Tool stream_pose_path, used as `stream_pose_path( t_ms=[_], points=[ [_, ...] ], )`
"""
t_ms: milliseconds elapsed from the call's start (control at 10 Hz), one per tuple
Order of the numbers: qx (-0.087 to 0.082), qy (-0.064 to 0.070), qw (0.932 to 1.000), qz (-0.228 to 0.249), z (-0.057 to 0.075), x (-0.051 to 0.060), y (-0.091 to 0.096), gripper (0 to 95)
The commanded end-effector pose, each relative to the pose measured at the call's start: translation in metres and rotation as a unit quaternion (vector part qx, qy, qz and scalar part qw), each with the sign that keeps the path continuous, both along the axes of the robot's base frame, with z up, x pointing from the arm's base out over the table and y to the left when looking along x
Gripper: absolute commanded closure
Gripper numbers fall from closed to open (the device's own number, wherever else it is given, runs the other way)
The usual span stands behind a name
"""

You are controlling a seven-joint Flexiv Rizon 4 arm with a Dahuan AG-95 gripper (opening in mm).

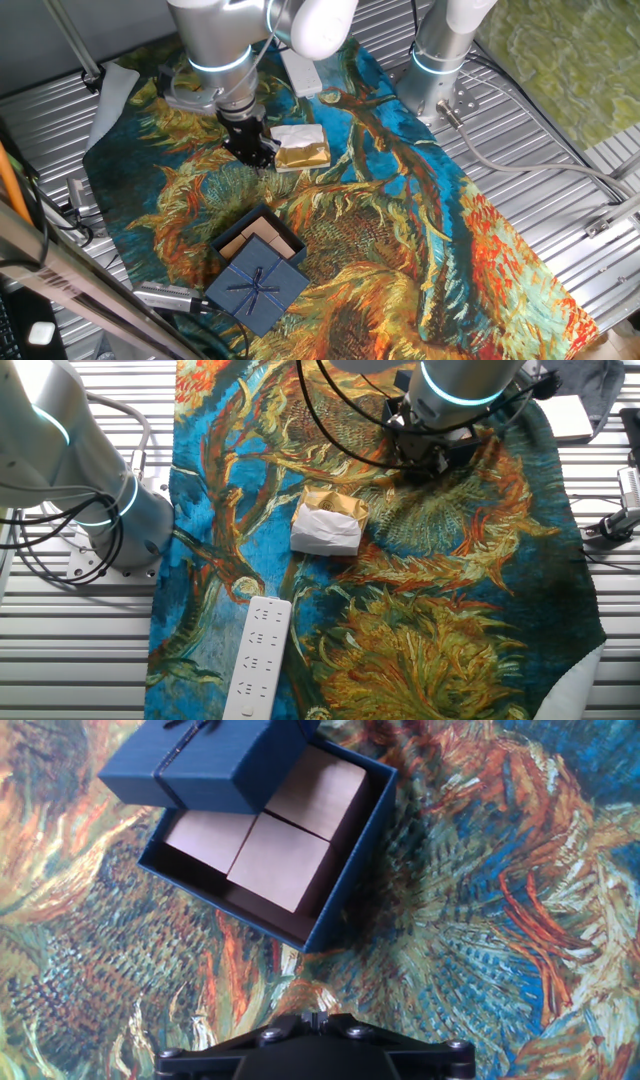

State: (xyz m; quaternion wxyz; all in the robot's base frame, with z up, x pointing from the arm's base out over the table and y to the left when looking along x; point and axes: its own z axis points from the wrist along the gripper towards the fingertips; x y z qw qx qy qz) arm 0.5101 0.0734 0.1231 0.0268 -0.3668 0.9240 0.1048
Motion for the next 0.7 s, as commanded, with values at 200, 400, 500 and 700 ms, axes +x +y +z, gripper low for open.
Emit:
stream_pose_path(
  t_ms=[200, 400, 500, 700],
  points=[
    [0.001, 0.0, 1.0, 0.0, -0.0002, 0.0002, 0.0003, 95.0],
    [-0.004, 0.001, 1.0, 0.0, -0.0002, 0.0002, 0.0003, 95.0],
    [0.0, 0.0, 1.0, -0.001, -0.0002, 0.0002, 0.0003, 95.0],
    [0.003, -0.001, 1.0, -0.006, -0.0002, 0.0002, 0.0003, 95.0]
  ],
)
